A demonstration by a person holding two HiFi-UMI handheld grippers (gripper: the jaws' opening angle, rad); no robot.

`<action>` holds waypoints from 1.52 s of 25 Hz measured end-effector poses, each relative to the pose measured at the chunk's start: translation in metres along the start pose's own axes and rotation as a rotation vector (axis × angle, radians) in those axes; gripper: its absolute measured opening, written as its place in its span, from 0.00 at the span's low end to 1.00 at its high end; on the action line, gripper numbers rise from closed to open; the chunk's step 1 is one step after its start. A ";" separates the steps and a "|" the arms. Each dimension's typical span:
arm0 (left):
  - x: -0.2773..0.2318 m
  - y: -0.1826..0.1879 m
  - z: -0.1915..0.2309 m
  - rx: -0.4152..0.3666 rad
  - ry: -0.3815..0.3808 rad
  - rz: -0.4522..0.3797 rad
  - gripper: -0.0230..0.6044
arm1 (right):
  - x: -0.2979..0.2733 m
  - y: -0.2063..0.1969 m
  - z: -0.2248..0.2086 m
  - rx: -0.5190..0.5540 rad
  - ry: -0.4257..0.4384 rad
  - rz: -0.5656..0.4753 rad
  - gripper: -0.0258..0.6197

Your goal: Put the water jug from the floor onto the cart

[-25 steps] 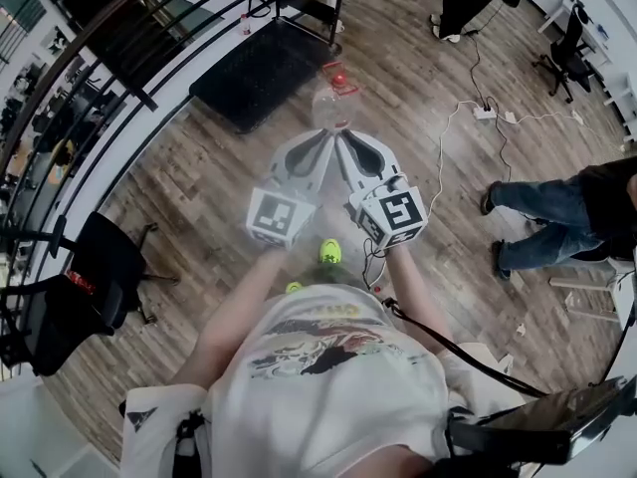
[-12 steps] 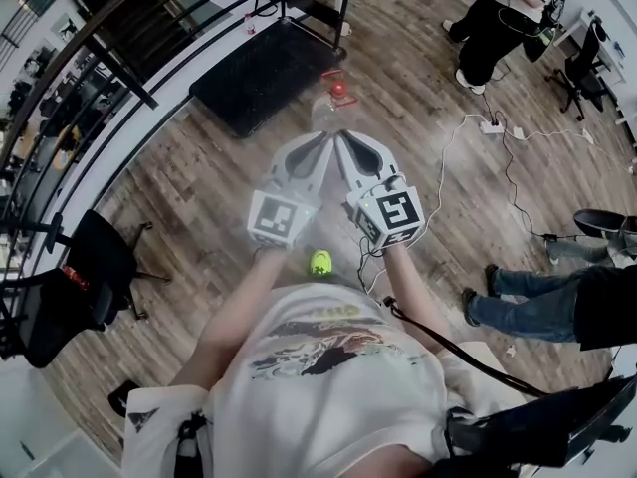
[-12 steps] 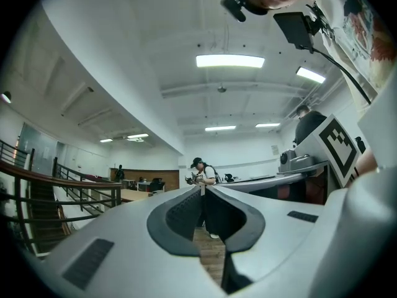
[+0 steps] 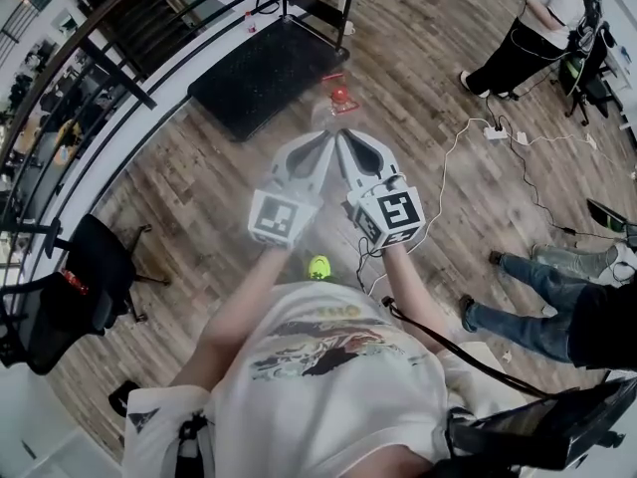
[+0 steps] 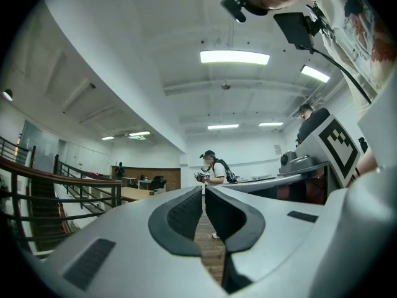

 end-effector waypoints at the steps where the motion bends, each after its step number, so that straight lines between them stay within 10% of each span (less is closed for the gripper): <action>1: -0.006 -0.003 0.005 -0.001 -0.005 0.003 0.06 | -0.006 -0.001 -0.005 -0.002 -0.005 0.002 0.07; 38: -0.227 -0.032 0.203 0.041 -0.135 0.002 0.06 | -0.231 0.004 -0.162 0.042 -0.216 0.058 0.07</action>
Point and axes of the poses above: the fingertips, and each gripper's own axes: x backward along the fingers, z to its left, y out of its top, the point moved 8 cm from there along x, backward along the fingers, and after that the axes turned 8 degrees about y, right-handed, at the moved point
